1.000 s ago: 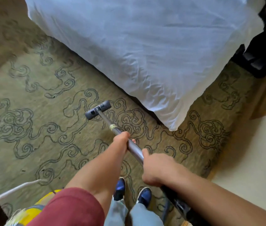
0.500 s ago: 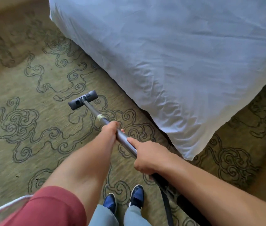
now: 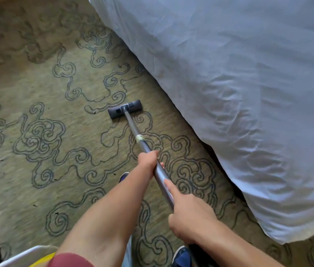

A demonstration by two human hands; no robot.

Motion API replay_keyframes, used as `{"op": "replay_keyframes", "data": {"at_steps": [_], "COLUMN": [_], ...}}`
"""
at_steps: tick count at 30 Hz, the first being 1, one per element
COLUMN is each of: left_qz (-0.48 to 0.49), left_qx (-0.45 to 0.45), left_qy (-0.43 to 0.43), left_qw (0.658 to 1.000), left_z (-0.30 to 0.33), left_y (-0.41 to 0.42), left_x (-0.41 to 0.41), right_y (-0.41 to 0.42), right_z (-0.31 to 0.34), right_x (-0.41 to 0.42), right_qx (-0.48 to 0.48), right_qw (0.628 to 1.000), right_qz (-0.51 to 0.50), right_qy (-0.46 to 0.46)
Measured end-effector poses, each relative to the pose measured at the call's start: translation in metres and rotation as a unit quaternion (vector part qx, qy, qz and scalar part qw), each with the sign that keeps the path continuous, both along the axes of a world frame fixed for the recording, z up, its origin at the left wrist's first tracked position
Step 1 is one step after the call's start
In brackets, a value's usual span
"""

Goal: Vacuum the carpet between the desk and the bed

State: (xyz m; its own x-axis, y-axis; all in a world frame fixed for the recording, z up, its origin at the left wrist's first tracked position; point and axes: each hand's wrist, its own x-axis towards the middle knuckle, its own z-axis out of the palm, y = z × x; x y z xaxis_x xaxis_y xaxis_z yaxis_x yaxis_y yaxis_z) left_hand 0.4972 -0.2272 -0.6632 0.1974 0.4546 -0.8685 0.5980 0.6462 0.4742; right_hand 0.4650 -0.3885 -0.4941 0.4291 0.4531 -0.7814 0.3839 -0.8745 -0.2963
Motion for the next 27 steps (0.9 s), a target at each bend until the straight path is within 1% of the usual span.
{"op": "replay_keyframes", "data": {"at_steps": [4,12,18,22,27], "left_qz": [-0.018,-0.043,-0.033,-0.011,0.017], "left_qx": [-0.012,0.029,-0.014,-0.041,-0.031], "left_qy": [0.014,0.029,0.002,-0.003,-0.049], "left_qw": [1.000,0.998,0.999,0.999,0.998], "left_z": [-0.004,0.008,0.007,0.015,0.053], "left_y": [0.036,0.184,0.273,0.305,0.318], "left_x": [0.022,0.091,0.137,0.159,0.186], "right_y": [0.039,0.188,0.280,0.314,0.335], "right_z": [0.004,0.006,0.007,0.017,0.067], "right_x": [0.022,0.086,0.131,0.154,0.192], "right_qx": [-0.025,-0.008,-0.019,-0.033,-0.033], "right_qw": [0.999,0.998,0.999,0.999,0.999], "right_qz": [-0.017,-0.029,-0.021,-0.017,-0.015], "right_qy": [0.019,0.048,0.030,0.014,0.014]}}
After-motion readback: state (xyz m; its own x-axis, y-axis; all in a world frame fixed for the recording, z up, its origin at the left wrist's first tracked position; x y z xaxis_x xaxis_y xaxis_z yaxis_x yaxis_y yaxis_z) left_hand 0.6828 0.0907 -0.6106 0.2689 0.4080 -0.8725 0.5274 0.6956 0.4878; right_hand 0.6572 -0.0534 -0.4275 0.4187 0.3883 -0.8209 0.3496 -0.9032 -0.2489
